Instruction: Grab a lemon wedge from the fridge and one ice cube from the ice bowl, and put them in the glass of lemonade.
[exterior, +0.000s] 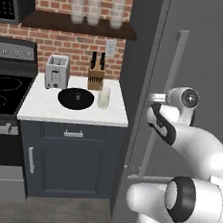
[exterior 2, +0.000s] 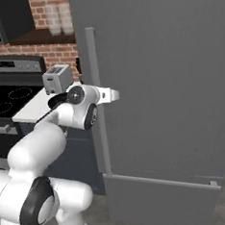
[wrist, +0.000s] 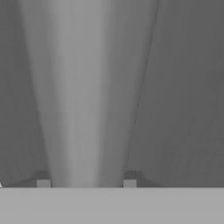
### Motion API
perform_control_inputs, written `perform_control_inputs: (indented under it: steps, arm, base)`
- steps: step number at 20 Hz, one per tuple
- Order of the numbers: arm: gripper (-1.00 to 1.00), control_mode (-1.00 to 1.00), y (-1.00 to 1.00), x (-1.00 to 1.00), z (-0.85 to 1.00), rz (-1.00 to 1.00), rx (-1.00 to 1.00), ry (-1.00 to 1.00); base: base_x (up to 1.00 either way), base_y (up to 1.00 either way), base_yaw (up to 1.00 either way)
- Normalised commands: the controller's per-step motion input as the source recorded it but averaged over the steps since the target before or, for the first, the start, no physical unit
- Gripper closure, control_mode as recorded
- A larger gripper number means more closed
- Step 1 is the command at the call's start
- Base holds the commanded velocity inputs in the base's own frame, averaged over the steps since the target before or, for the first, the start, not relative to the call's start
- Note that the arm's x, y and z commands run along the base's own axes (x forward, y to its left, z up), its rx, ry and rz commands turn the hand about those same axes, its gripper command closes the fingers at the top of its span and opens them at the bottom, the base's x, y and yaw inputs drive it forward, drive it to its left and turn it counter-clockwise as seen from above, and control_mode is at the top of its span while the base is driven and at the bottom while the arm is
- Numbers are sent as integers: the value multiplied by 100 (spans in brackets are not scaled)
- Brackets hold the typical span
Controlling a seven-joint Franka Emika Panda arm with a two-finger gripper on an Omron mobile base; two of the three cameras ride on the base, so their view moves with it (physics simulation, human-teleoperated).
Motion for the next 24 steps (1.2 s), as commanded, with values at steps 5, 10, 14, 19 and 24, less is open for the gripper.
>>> perform_control_inputs:
  steps: [5, 10, 14, 19, 24]
  arm:
    - [100, -100, -61, -100, 13, -14, 0, -16]
    - [100, -100, -75, -100, 33, -22, 3, -22]
    - [-100, -100, -74, -100, 73, -27, 3, -26]
    - [-100, -100, -68, -100, 99, -27, 6, -25]
    - [-100, -100, -22, -100, 100, -25, 1, -19]
  base:
    - [0, 0, 0]
    - [0, 0, 0]
    - [0, 0, 0]
    - [0, 0, 0]
    - [0, 0, 0]
